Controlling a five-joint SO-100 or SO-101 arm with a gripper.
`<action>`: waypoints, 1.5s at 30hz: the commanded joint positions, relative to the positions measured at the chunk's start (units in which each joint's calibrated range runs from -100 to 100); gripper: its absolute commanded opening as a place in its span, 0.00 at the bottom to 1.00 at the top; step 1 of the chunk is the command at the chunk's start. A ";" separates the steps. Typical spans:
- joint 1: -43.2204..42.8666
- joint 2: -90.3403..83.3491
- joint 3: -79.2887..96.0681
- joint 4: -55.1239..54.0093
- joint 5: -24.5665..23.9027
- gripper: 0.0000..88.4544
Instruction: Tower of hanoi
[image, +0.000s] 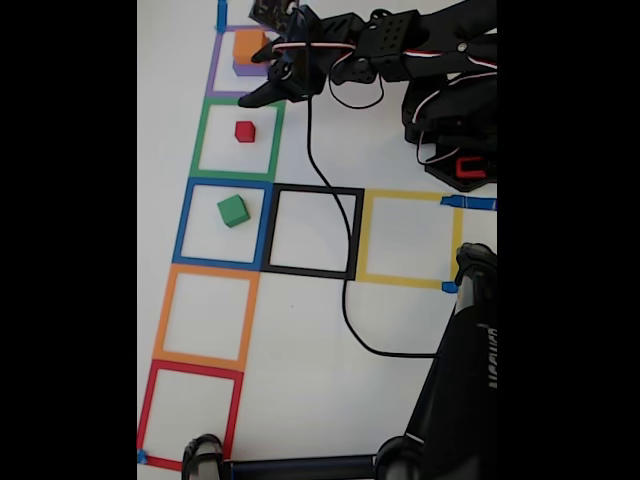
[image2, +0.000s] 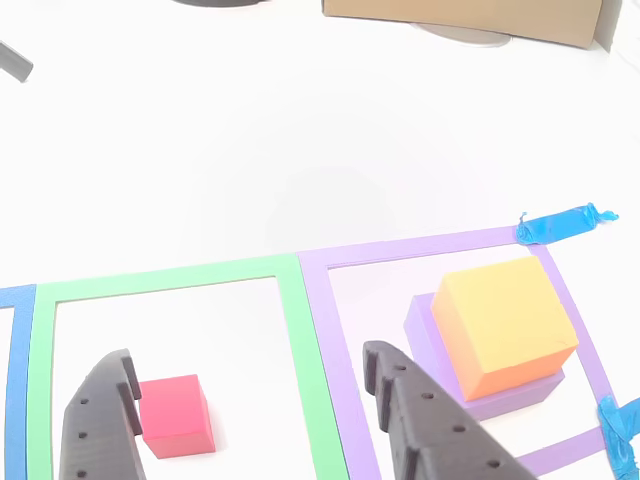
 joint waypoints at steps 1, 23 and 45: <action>-1.61 7.38 0.64 -12.30 0.36 0.29; -5.16 42.10 -0.90 -46.96 0.36 0.34; -9.47 62.44 -6.63 -64.20 0.36 0.32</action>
